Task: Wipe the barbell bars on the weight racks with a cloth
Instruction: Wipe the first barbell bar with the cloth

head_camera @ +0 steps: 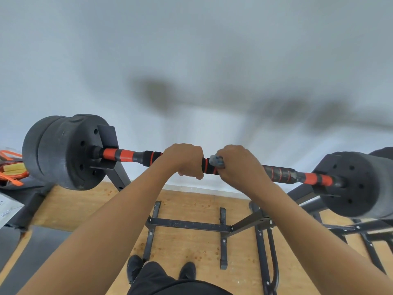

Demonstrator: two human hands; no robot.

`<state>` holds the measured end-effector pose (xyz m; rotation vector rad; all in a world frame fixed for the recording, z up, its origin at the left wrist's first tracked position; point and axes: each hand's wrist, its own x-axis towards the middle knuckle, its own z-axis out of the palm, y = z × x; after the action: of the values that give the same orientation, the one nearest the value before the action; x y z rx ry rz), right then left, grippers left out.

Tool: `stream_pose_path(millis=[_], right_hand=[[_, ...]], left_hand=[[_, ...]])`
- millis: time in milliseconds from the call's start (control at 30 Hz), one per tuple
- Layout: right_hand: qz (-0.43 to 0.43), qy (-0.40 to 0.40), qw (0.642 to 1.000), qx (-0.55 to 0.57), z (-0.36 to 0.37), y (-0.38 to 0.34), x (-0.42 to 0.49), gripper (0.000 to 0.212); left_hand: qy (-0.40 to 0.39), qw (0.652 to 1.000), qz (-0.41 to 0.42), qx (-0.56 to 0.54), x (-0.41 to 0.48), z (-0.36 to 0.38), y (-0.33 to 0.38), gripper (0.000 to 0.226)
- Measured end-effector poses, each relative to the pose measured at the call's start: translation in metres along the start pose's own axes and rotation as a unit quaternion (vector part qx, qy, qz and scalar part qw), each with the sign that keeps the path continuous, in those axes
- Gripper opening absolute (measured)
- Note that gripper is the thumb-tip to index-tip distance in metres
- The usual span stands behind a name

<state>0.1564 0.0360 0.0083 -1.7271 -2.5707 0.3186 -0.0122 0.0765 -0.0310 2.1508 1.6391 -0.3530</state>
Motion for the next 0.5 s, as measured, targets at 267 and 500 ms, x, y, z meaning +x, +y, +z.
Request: stream_pose_path(millis=[267, 500], right_hand=[[-0.030, 0.013, 0.999, 0.005, 0.015, -0.002, -0.042, 0.054], [-0.028, 0.095, 0.991, 0.090, -0.004, 0.009, -0.041, 0.029]], left_hand=[[-0.234, 0.960, 0.041, -0.147, 0.015, -0.024, -0.011, 0.023], [-0.060, 0.986, 0.105, -0.112, 0.000, -0.020, -0.013, 0.040]])
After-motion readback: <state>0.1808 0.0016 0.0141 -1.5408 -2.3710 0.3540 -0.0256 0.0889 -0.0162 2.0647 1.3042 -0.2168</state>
